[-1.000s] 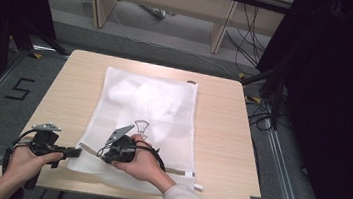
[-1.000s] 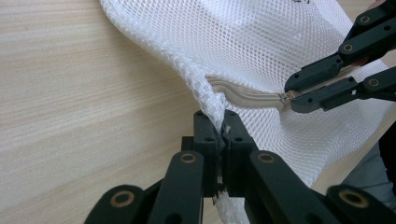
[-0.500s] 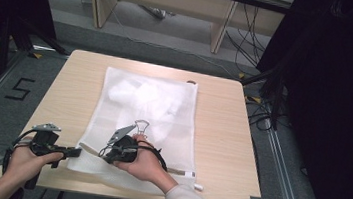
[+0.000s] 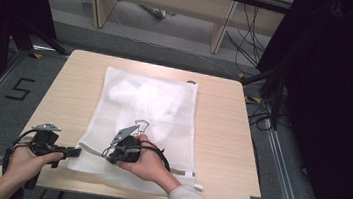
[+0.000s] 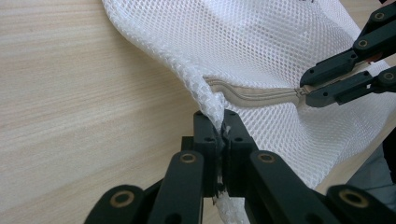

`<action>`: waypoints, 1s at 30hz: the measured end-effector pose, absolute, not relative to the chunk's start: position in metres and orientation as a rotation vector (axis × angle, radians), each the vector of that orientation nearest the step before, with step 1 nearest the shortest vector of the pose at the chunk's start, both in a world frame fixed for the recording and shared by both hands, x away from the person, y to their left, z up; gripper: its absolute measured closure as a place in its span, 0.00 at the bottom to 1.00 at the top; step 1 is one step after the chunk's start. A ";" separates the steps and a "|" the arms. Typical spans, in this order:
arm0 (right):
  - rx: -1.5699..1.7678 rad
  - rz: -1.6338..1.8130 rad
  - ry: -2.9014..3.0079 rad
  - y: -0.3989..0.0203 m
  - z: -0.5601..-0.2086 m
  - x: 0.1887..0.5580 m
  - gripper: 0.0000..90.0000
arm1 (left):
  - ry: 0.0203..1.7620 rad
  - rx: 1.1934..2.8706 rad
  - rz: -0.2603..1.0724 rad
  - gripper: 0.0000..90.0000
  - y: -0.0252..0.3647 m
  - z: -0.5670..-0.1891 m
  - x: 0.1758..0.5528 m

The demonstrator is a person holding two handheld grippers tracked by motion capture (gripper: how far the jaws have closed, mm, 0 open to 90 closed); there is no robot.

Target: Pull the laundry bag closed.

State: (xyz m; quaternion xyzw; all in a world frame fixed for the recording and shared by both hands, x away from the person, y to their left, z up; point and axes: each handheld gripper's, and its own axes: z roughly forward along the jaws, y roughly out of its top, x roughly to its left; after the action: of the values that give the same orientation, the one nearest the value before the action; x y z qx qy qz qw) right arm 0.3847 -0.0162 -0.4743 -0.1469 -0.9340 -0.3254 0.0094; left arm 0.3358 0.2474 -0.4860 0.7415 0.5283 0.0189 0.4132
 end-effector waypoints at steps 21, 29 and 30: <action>-0.464 -1.001 -2.923 -0.024 -0.471 0.384 0.92 | 1.333 1.867 0.030 0.96 0.249 -0.486 0.337; -0.481 -0.985 -2.925 -0.029 -0.469 0.384 0.92 | 1.338 1.870 0.027 0.96 0.248 -0.487 0.337; -0.480 -0.988 -2.925 -0.030 -0.469 0.384 0.92 | 1.338 1.868 0.023 0.96 0.248 -0.487 0.337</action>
State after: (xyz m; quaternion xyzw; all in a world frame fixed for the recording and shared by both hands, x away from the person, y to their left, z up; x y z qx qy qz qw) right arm 0.3841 -0.0296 -0.4694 -0.1537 -0.9362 -0.3160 0.0084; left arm 0.3366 0.2485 -0.4868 0.7418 0.5310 0.0091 0.4095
